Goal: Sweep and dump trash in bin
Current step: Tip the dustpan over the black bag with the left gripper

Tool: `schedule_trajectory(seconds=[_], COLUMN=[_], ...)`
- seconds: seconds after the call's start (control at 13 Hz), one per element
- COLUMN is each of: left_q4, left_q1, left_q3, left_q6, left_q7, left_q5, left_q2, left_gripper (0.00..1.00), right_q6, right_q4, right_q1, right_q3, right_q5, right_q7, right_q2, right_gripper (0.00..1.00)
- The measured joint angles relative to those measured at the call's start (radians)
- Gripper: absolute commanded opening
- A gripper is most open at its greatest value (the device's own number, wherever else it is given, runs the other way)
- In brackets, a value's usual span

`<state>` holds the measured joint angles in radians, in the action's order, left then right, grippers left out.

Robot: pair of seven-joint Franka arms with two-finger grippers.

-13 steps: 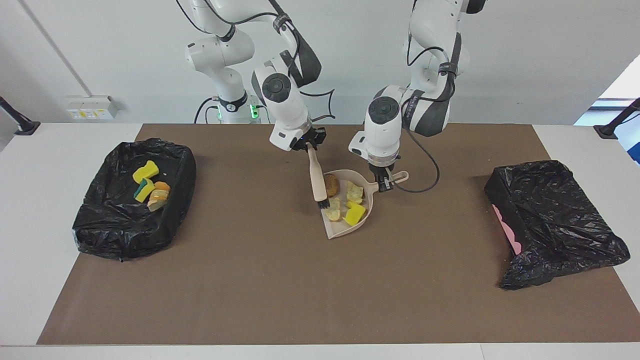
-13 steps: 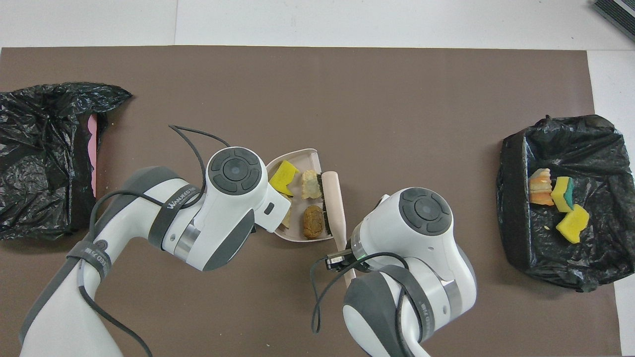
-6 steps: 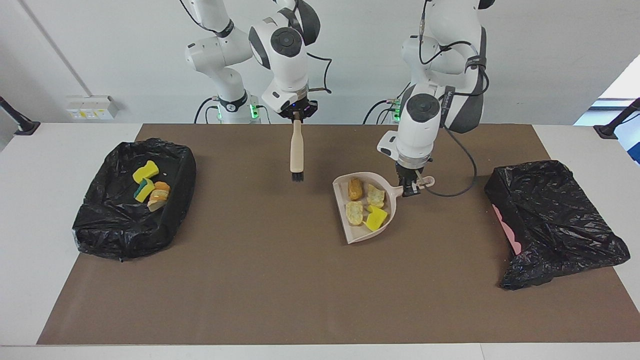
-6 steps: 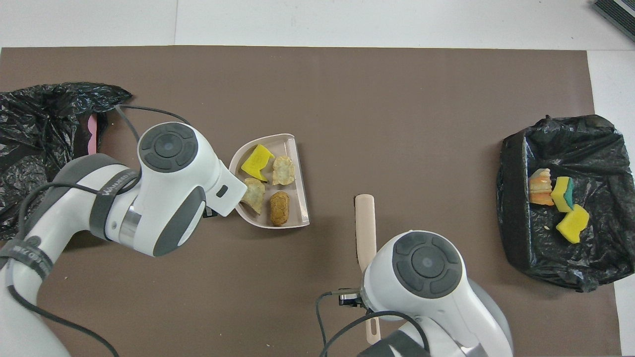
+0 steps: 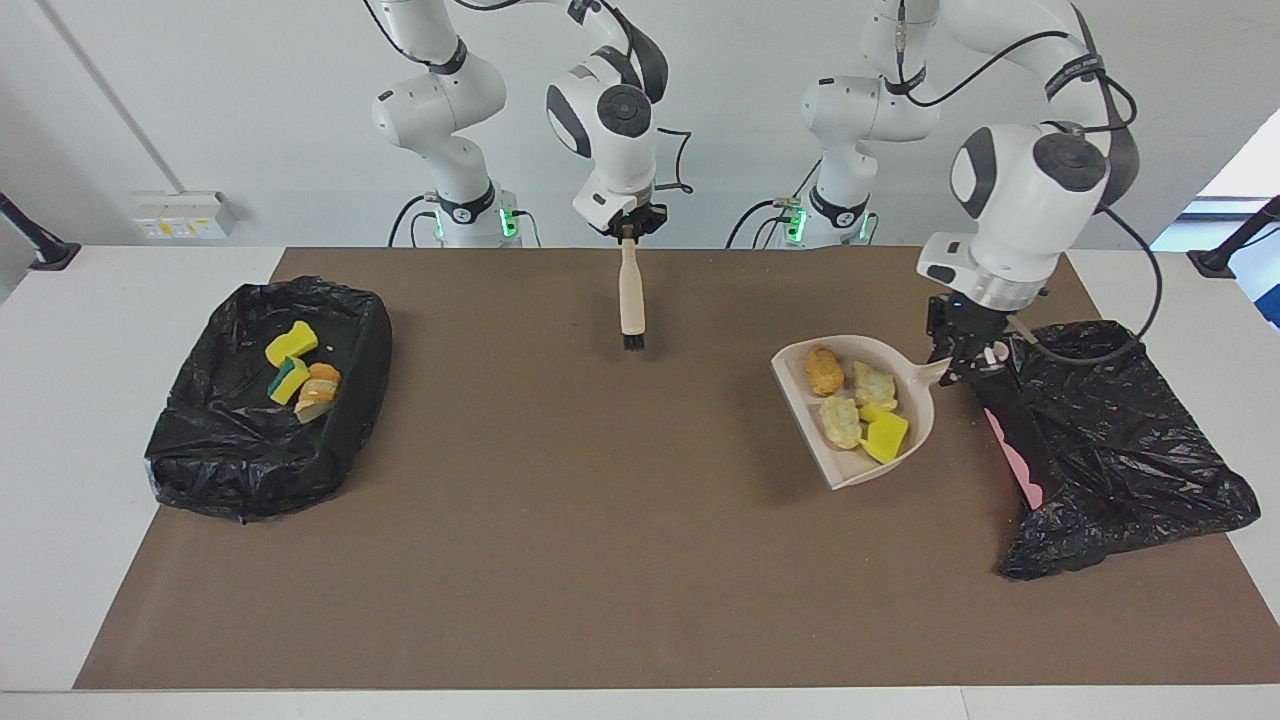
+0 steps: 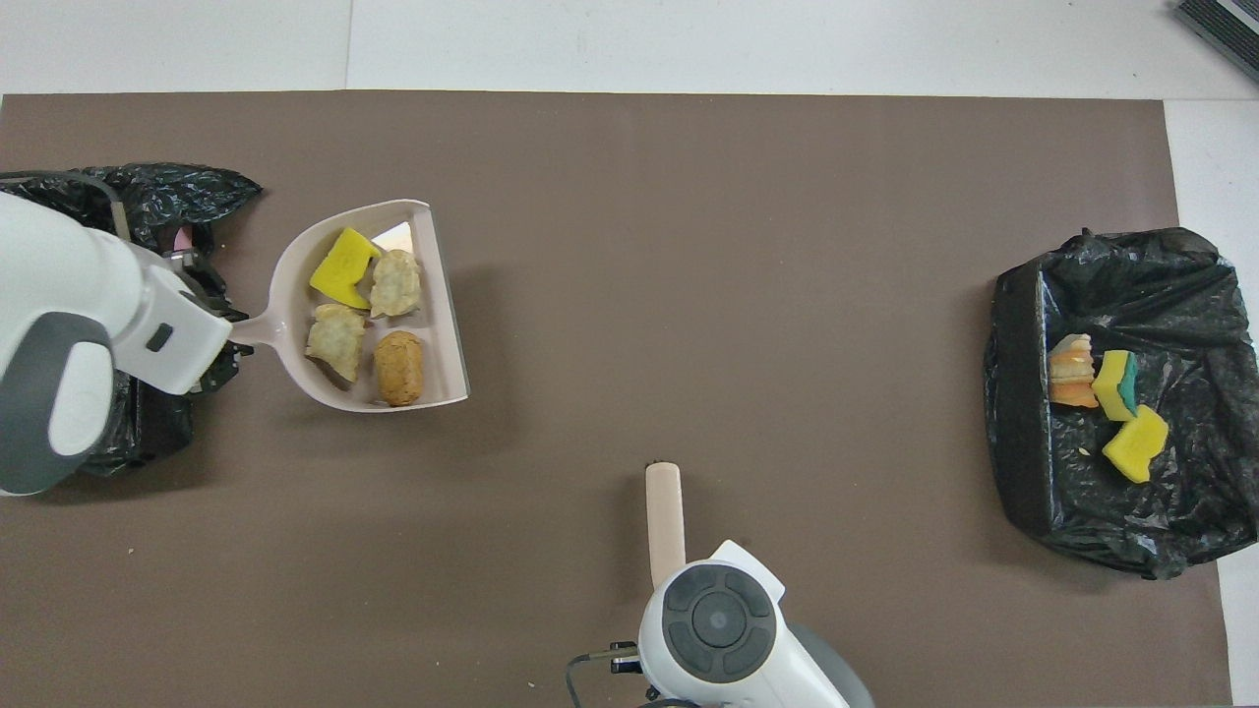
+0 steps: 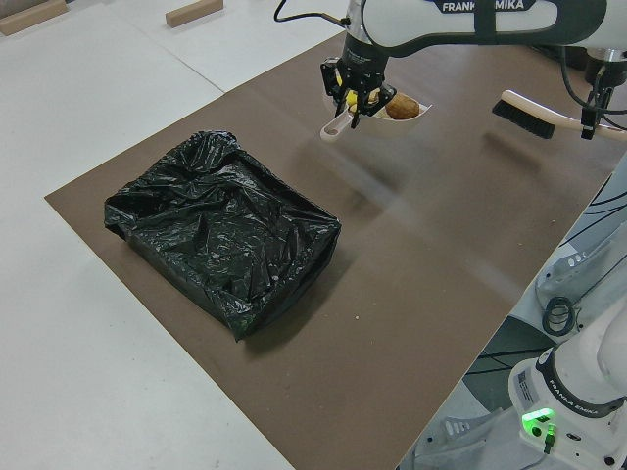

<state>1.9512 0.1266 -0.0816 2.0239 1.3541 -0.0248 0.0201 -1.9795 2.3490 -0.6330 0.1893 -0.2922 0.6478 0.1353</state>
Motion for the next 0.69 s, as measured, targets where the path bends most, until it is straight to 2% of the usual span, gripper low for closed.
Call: schedule_trajectory(seconds=[0.15,0.31,0.38,0.46,0.54,0.69], left_q4=[-0.003,-0.007,-0.011,-0.018,-0.029,-0.056], left_q1=[-0.108,-0.213,-0.266,-0.316,-0.362,-0.436], left_q3=[-0.003,-0.004,-0.004,-0.004,-0.004,-0.004], left_q6=[-0.004,-0.004,-0.004,-0.004,-0.004,-0.003], left_q7=[0.083,0.108,0.113,0.119,0.131,0.209], left_q5=[0.006,0.01,0.02,0.039,0.057,0.068], left_q2=[-0.002,-0.003,-0.004,-0.004,-0.004,-0.002], left_gripper=[0.0,0.0,0.0,0.0,0.0,0.0], right_q6=[-0.099,-0.143,-0.146,-0.146,-0.146,-0.145], right_q4=[0.044,0.059,0.057,0.057,0.057,0.056], right_q1=[-0.046,-0.066,-0.066,-0.066,-0.066,-0.066], right_q3=[0.001,0.001,0.0,-0.001,-0.002,-0.002], right_q5=[-0.001,-0.001,-0.001,-0.001,-0.001,-0.001], right_q7=[0.048,0.063,0.063,0.063,0.063,0.063], right_q2=[-0.034,-0.071,-0.075,-0.074,-0.074,-0.076], right_gripper=[0.0,0.0,0.07,0.48,0.99,1.0])
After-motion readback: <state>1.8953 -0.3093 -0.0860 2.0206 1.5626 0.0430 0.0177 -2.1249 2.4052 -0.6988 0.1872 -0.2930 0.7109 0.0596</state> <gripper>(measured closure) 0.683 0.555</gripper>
